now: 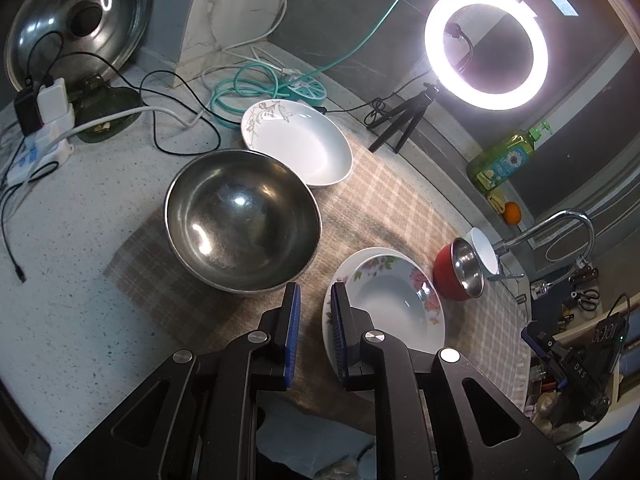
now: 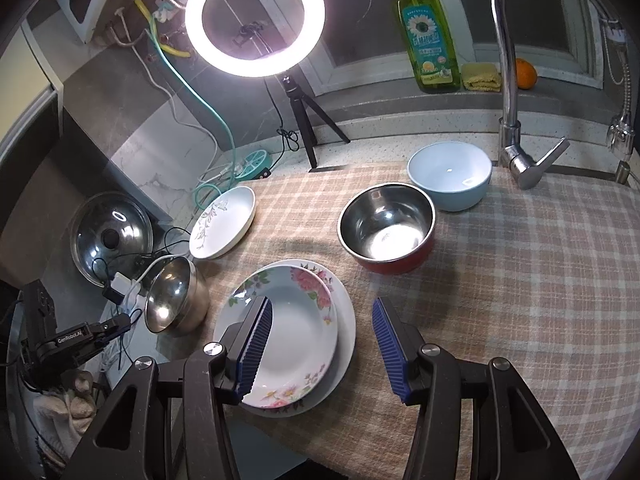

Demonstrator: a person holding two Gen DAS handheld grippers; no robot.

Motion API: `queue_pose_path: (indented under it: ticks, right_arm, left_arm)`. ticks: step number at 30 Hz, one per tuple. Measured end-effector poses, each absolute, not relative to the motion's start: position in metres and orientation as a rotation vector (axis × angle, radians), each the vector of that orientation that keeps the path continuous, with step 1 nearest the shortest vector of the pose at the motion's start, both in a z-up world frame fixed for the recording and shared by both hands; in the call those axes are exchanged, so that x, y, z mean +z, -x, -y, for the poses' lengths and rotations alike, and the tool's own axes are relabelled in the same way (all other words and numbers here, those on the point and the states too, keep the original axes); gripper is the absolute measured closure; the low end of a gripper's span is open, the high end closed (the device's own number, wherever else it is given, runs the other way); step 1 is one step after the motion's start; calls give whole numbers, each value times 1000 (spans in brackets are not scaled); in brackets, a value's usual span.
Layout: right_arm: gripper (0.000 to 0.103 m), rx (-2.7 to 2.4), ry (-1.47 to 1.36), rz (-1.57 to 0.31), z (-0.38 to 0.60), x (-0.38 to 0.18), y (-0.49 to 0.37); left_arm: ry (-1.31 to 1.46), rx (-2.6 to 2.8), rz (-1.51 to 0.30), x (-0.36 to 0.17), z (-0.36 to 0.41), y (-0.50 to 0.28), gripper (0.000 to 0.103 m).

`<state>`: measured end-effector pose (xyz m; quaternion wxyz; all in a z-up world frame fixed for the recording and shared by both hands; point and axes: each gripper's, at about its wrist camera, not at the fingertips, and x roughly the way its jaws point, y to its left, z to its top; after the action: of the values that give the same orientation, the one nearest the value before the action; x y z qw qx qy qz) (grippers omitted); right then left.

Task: Organize plates and bowls
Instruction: 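Raise both open grippers and move them toward the white leaf-pattern plate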

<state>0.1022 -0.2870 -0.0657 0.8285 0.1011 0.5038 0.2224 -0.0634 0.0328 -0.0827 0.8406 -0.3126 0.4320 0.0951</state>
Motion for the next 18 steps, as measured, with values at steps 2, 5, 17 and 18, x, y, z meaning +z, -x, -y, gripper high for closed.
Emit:
queue_pose_path:
  ticks: [2, 5, 17, 18]
  right_arm:
    - [55, 470, -212, -1076, 282, -65, -105]
    - [55, 468, -216, -1068, 276, -62, -110]
    - [55, 473, -282, -1060, 215, -48, -150]
    - [55, 482, -291, -1060, 210, -47, -154]
  left_arm:
    - [656, 203, -911, -81, -39, 62, 89]
    - [644, 206, -909, -80, -49, 56, 89]
    - [586, 96, -929, -67, -104, -9, 89]
    - [582, 82, -935, -67, -107, -16, 89]
